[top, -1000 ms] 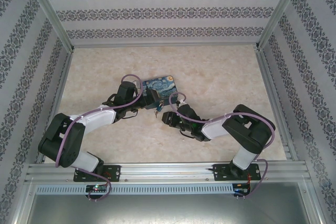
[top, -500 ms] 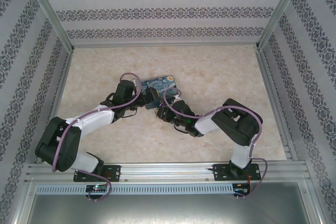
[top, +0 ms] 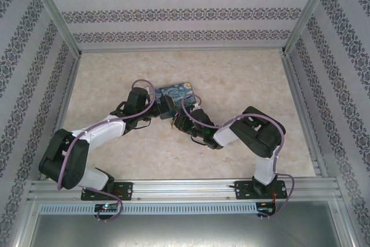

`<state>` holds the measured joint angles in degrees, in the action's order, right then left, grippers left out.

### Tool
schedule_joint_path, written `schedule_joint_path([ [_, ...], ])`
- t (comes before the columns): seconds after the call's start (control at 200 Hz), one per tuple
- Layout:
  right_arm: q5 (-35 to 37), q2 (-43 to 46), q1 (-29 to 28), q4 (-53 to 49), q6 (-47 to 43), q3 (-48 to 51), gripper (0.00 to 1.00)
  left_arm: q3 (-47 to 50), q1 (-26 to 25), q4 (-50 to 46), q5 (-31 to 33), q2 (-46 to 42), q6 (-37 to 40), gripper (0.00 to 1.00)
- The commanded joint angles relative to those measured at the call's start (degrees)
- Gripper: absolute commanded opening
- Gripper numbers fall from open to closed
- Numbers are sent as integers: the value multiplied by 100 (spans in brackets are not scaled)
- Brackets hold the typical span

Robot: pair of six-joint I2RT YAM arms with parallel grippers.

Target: Unlock the padlock with the key

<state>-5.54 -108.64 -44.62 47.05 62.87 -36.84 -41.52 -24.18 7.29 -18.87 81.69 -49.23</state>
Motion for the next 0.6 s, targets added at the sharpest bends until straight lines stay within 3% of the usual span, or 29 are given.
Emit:
schedule_joint_path([
  [0.0,189,-250,155,29,33,-83,13,-154,118,-63,5,-75,135,100],
  [0.12,233,-187,221,146,36,41,0,-180,135,-70,-13,-57,150,100],
  [0.595,68,209,338,309,-87,353,0,-398,150,-785,347,-219,753,100],
])
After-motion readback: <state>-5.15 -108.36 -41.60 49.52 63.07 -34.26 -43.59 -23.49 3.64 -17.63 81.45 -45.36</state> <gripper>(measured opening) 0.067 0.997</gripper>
